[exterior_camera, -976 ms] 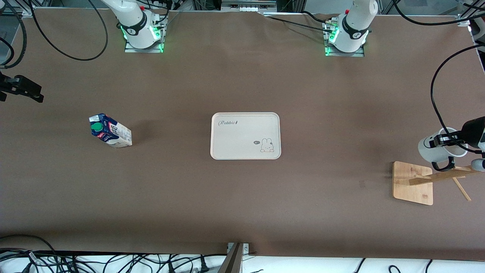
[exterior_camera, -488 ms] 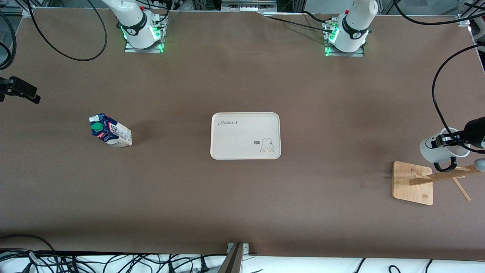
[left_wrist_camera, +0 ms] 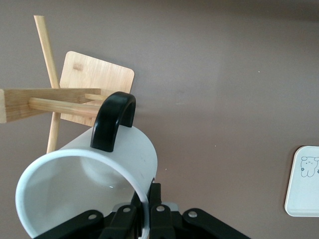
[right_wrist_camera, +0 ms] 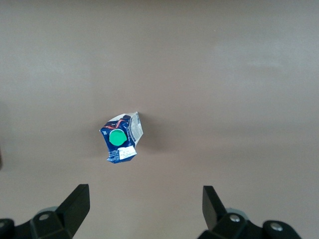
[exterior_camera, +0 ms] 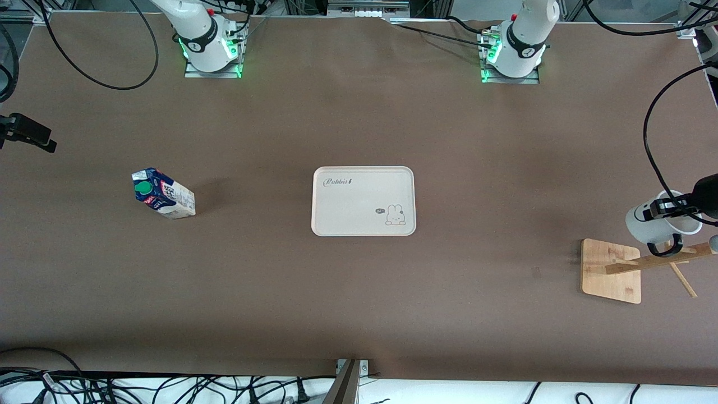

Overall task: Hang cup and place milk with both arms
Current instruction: 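Hang the mug handle on a stand peg with the left gripper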

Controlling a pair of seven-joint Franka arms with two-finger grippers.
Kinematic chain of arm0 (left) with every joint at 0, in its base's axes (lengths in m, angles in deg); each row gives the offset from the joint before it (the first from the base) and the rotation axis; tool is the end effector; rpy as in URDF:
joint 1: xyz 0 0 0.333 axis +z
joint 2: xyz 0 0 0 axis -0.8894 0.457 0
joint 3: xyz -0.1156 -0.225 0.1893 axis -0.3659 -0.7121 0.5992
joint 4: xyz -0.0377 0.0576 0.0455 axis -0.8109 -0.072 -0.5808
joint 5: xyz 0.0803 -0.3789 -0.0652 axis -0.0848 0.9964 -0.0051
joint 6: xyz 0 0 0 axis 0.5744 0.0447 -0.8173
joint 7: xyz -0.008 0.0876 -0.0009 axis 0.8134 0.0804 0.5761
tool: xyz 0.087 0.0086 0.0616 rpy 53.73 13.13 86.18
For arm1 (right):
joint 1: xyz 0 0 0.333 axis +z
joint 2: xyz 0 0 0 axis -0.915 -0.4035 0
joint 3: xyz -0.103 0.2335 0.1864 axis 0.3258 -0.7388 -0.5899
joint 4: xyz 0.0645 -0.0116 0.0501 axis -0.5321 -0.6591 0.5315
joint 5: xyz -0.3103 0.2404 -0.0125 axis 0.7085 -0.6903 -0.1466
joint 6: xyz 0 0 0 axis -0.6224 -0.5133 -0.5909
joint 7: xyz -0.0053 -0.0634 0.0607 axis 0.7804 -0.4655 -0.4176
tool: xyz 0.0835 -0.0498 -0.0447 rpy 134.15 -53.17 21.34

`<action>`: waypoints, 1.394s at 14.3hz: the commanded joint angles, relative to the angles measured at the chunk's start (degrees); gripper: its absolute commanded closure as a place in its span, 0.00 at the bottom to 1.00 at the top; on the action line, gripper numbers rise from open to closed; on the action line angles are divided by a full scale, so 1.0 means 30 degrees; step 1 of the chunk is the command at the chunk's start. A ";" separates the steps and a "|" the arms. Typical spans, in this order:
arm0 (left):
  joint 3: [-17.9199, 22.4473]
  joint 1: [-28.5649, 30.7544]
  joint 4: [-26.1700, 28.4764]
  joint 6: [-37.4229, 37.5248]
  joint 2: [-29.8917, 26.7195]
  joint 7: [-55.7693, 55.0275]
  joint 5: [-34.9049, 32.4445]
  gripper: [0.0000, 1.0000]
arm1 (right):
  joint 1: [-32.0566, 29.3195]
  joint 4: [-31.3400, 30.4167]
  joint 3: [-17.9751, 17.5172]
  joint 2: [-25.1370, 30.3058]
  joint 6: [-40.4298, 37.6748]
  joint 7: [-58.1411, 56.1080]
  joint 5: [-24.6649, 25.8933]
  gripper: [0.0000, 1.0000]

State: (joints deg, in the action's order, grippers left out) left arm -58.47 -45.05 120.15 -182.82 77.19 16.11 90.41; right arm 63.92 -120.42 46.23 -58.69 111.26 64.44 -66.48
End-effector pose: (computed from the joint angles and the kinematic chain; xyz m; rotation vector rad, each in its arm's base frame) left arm 0.6679 0.0939 0.5147 3.0354 0.1606 -0.0796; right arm 0.5760 -0.0770 0.6086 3.0872 -0.0784 -0.0222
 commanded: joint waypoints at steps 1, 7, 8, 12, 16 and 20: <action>0.0064 0.0291 -0.0788 0.0160 0.0671 0.1269 -0.0214 1.00 | -0.0556 0.0331 -0.0630 -0.0115 -0.0275 -0.0063 -0.0285 0.00; 0.0007 0.0674 -0.0700 0.0335 0.0614 0.1333 -0.0213 0.00 | 0.0175 0.0273 -0.0515 -0.0057 -0.0332 -0.0005 -0.0167 0.00; -0.0081 0.0586 -0.0700 0.0335 0.0556 0.1245 -0.0243 0.00 | 0.0292 0.0127 -0.0515 -0.0086 -0.0334 -0.0034 -0.0196 0.00; -0.0228 -0.0202 -0.0613 0.1499 -0.0175 0.1186 -0.0477 0.00 | 0.0674 0.0067 -0.0515 -0.0028 -0.0216 -0.0005 -0.0197 0.00; -0.0345 -0.2106 -0.0642 0.6067 -0.1465 0.0952 -0.0507 0.00 | 0.0586 0.0243 -0.0486 -0.0291 -0.0305 -0.0093 -0.0314 0.00; -0.0724 -0.2753 -0.0467 0.6517 -0.1846 0.0923 -0.2347 0.00 | 0.0557 0.0243 -0.0486 -0.0291 -0.0304 -0.0122 -0.0343 0.00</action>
State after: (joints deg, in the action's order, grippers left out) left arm -59.78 -52.83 118.26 -163.95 72.36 18.68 86.81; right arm 65.82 -120.45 44.70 -59.43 111.17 64.42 -66.49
